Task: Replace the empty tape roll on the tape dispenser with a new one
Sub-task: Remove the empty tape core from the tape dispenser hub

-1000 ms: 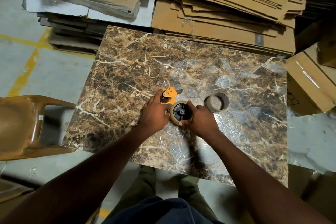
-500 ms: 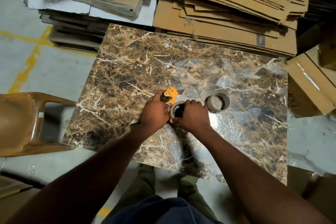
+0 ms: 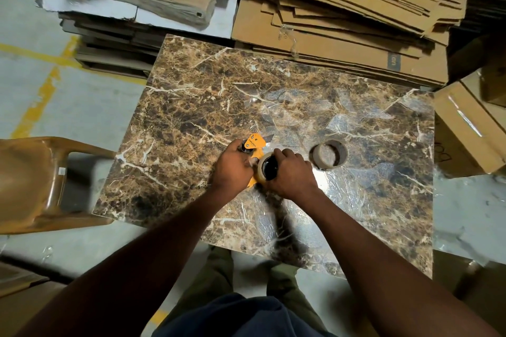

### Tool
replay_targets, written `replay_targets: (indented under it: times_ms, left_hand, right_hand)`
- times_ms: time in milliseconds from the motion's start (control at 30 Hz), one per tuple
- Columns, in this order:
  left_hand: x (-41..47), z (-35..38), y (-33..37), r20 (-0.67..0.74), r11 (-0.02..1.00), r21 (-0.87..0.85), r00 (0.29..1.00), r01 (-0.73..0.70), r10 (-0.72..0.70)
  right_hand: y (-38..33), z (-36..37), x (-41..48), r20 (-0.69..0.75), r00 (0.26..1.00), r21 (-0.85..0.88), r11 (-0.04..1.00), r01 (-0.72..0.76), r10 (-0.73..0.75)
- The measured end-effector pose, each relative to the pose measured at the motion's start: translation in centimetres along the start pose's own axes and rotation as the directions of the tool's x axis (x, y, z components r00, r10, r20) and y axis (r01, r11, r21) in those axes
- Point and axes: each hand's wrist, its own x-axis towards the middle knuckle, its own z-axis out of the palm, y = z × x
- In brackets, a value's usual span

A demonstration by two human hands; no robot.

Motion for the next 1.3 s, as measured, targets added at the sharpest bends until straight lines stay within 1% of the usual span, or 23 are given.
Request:
replay_targets:
  times_ms: [100, 200, 333, 433, 567, 733, 900, 1100, 1167, 1300]
  left_hand:
    - [0.0, 0.0, -0.2, 0.028, 1.0, 0.027, 1.0, -0.01, 0.01]
    - [0.0, -0.4, -0.6, 0.061, 0.997, 0.036, 0.996, -0.063, 0.061]
    - [-0.2, -0.8, -0.9, 0.118, 0.99, 0.021, 0.983, -0.141, 0.138]
    - [-0.2, -0.6, -1.0, 0.15, 0.975, 0.083, 0.97, -0.205, 0.191]
    - [0.0, -0.8, -0.3, 0.131, 0.973, 0.159, 0.981, -0.166, 0.146]
    - [-0.9, -1.3, 0.8, 0.099, 0.959, 0.231, 0.985, -0.162, 0.143]
    - [-0.9, -0.6, 0.8, 0.076, 0.976, 0.176, 0.99, -0.129, 0.117]
    - [-0.6, -0.1, -0.1, 0.059, 0.976, 0.136, 0.985, -0.168, 0.161]
    - [-0.5, -0.2, -0.2, 0.07, 0.977, 0.127, 0.984, -0.172, 0.164]
    - [-0.2, -0.3, -0.3, 0.108, 0.988, 0.085, 0.987, -0.131, 0.121]
  right_hand:
    - [0.5, -0.3, 0.3, 0.056, 0.998, 0.019, 0.999, 0.028, -0.029]
    - [0.3, -0.7, 0.7, 0.101, 0.994, 0.035, 0.999, 0.027, -0.03]
    - [0.1, -0.3, 0.8, 0.087, 0.996, 0.044, 0.999, 0.025, -0.029]
    - [0.2, 0.1, 0.7, 0.082, 0.996, 0.048, 0.999, 0.026, -0.03]
    - [0.3, 0.4, 0.7, 0.061, 0.998, 0.043, 0.999, 0.032, -0.034]
    - [0.4, 0.6, 0.7, 0.066, 0.997, 0.057, 0.998, 0.024, -0.028]
    - [0.7, 0.7, 0.6, 0.068, 0.997, 0.053, 0.998, 0.036, -0.04]
    - [0.9, 0.8, 0.6, 0.058, 0.998, 0.065, 0.997, 0.036, -0.04]
    - [0.8, 0.8, 0.7, 0.065, 0.997, 0.064, 0.997, 0.033, -0.037]
    - [0.7, 0.9, 0.7, 0.053, 0.998, 0.043, 0.999, 0.031, -0.033]
